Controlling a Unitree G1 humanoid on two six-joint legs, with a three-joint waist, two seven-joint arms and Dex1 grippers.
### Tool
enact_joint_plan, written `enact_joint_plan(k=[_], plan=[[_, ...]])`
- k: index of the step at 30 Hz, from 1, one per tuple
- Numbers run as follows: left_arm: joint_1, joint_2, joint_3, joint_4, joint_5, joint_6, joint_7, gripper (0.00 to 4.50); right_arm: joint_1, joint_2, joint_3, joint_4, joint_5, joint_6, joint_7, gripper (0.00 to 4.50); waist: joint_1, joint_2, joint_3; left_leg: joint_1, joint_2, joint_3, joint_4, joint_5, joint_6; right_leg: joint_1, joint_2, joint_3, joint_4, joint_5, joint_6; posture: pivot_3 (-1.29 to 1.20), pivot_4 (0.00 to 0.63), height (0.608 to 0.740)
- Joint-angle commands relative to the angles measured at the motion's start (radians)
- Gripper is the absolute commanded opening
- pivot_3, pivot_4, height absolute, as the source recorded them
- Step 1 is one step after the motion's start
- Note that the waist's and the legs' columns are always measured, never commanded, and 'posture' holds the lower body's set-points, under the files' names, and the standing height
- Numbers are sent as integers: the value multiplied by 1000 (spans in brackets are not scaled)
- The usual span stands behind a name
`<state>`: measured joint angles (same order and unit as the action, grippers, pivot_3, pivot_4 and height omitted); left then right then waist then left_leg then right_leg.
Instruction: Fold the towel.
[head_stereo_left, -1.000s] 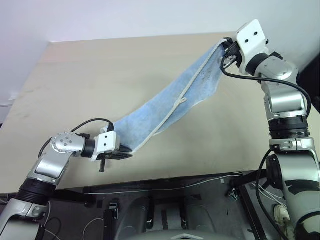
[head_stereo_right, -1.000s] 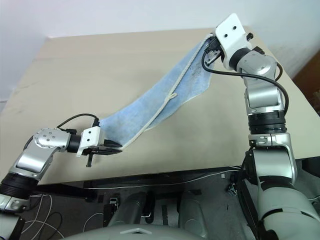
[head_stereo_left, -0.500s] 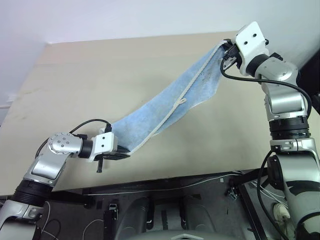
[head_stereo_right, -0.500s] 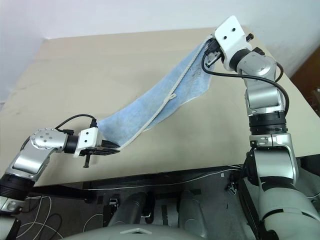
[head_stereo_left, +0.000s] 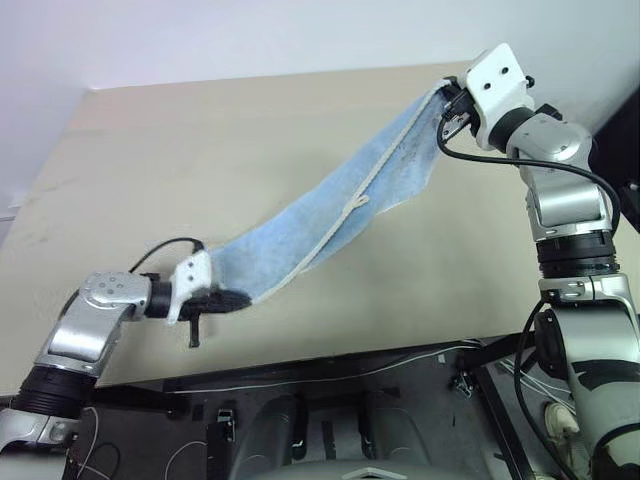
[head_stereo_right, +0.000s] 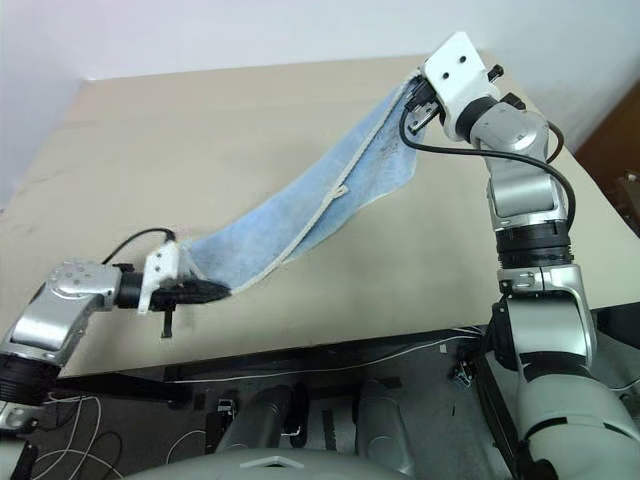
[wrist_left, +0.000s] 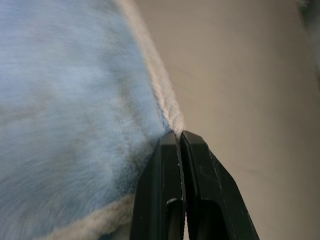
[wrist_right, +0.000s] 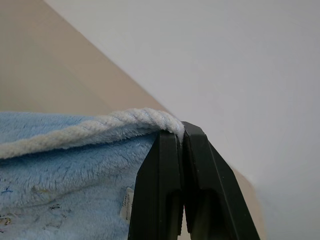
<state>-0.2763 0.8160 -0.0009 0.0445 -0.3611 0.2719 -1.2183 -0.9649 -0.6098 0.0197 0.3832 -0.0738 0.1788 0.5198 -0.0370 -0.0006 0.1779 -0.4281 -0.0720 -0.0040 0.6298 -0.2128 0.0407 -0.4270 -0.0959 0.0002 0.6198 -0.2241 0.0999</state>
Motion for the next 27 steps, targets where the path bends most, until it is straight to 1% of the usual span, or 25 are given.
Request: enact_joint_plan(k=[1, 4, 7, 12, 15, 19, 22, 25, 27], plan=[[-106, 18, 149, 0, -111, 106, 62, 60, -53, -24, -36, 8, 1, -33, -19, 0, 2, 0, 0, 0, 0, -1, 0, 0, 0, 0, 0, -1, 0, 0, 0, 0, 150, 740], [-245, 61, 221, 122, -123, 154, 97, 60, -81, -34, -48, 51, 4, -50, -31, 0, 1, -1, 0, 0, -1, 0, 1, 0, 0, 1, 0, -2, 0, 1, 1, 0, 150, 740], [-358, 74, 239, 281, -93, 129, 127, 60, -100, -33, -43, 86, 0, -71, -39, 0, -1, 0, 0, 0, -1, 0, 0, 1, 1, 1, 1, -2, 0, 1, 2, 0, 150, 740], [-634, 46, 237, 671, -5, -7, 222, 60, -170, -15, -39, 208, -6, -127, -76, 0, -1, -1, 1, 0, -1, 0, 0, 1, 1, 1, 2, -2, 0, 1, 2, 0, 150, 740], [-776, 34, 197, 900, 92, -148, 303, 60, -222, -10, -28, 299, -25, -179, -108, 0, 0, -2, 2, 0, -1, 1, 1, 2, 1, 0, 3, -2, 2, 1, 3, 0, 150, 740], [-936, 8, 187, 1100, 161, -302, 396, 60, -262, -29, -24, 381, -31, -237, -94, 0, 1, -3, 2, 0, -2, 1, 1, 2, 1, 0, 3, -2, 2, 1, 3, 0, 150, 740], [-997, -3, 191, 1175, 185, -371, 418, 60, -254, -48, -35, 391, -12, -250, -55, 0, 1, -4, 2, -2, -2, 1, 1, 1, 1, 0, 3, -2, 2, 1, 3, 0, 150, 740], [-990, 2, 163, 1195, 227, -427, 360, 60, -207, -65, -58, 339, 31, -219, 8, 0, 1, -4, 2, -3, -2, 1, 1, 1, 1, -1, 3, -2, 2, 1, 3, 0, 150, 740], [-956, 6, 175, 1178, 206, -425, 234, 60, -135, -93, -52, 276, 32, -227, 43, 0, 2, -4, 2, -3, -2, 1, 1, 1, 1, -2, 3, -2, 4, 1, 4, 0, 150, 740]])
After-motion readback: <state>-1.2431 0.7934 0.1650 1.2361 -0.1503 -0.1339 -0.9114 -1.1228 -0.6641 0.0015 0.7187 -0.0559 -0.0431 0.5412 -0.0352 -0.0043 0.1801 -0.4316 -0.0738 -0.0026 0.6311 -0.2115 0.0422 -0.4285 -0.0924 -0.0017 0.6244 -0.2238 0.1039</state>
